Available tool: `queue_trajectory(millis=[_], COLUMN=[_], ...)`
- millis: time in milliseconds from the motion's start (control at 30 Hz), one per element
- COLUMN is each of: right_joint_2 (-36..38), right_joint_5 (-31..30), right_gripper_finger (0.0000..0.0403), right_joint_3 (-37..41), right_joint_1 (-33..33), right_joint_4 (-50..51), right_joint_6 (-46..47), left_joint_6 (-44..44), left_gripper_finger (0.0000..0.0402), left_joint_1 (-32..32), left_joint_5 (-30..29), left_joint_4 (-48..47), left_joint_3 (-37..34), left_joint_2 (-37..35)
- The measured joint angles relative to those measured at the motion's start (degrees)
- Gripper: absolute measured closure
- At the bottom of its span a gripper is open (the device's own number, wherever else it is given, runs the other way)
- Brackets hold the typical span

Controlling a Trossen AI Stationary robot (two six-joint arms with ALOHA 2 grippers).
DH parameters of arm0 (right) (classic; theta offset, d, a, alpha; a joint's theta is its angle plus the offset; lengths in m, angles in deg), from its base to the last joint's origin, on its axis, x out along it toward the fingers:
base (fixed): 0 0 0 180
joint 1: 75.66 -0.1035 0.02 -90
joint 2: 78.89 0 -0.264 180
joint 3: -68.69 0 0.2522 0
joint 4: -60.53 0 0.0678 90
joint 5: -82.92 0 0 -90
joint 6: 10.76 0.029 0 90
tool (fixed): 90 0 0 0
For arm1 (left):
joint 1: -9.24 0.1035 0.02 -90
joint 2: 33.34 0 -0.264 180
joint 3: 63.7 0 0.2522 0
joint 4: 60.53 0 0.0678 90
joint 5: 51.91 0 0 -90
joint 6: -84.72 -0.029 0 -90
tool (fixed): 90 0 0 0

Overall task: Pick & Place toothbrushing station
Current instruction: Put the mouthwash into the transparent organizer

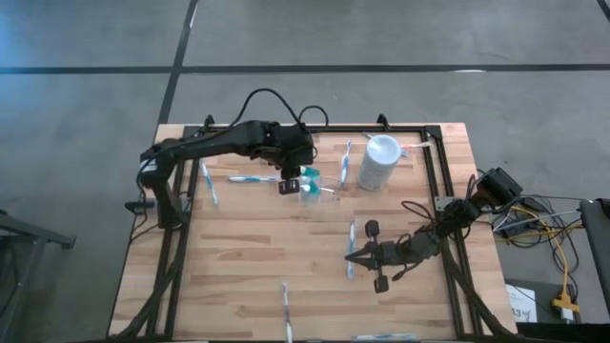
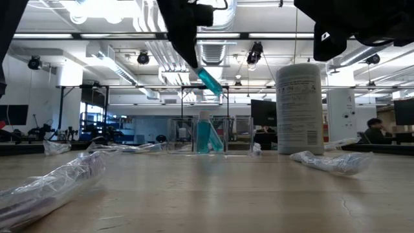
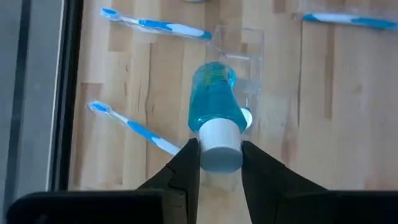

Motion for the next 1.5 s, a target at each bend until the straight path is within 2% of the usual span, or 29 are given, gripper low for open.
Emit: queue_trajectory(millis=[267,767,1267,1500], right_joint_2=[0.0,0.1,0.1,0.1], right_joint_5=[0.0,0.0,0.0,0.0], right_gripper_finger=[0.0394,0.0394,0.0394,0.0394], right_joint_3=[0.1,0.1,0.5,0.8], right_joint_1=[0.0,0.0,0.0,0.0], right_joint_4=[0.0,0.1,0.2,0.3], right_joint_6=[-0.6,-1.0,-1.0,-0.6], left_joint_6=[-3.2,-6.7,-9.7,-10.9], left_gripper_finger=[0.0311,0.0311,0.0311,0.0311], left_joint_1=[0.3,0.3,0.3,0.3], left_joint_5=[0.4,0.5,-0.5,-1.5], left_joint_4=[-6.0,-7.5,-12.8,-12.6], left_joint_3=[3.9,8.2,17.8,18.5], left_joint_2=[2.7,10.7,22.9,25.2])
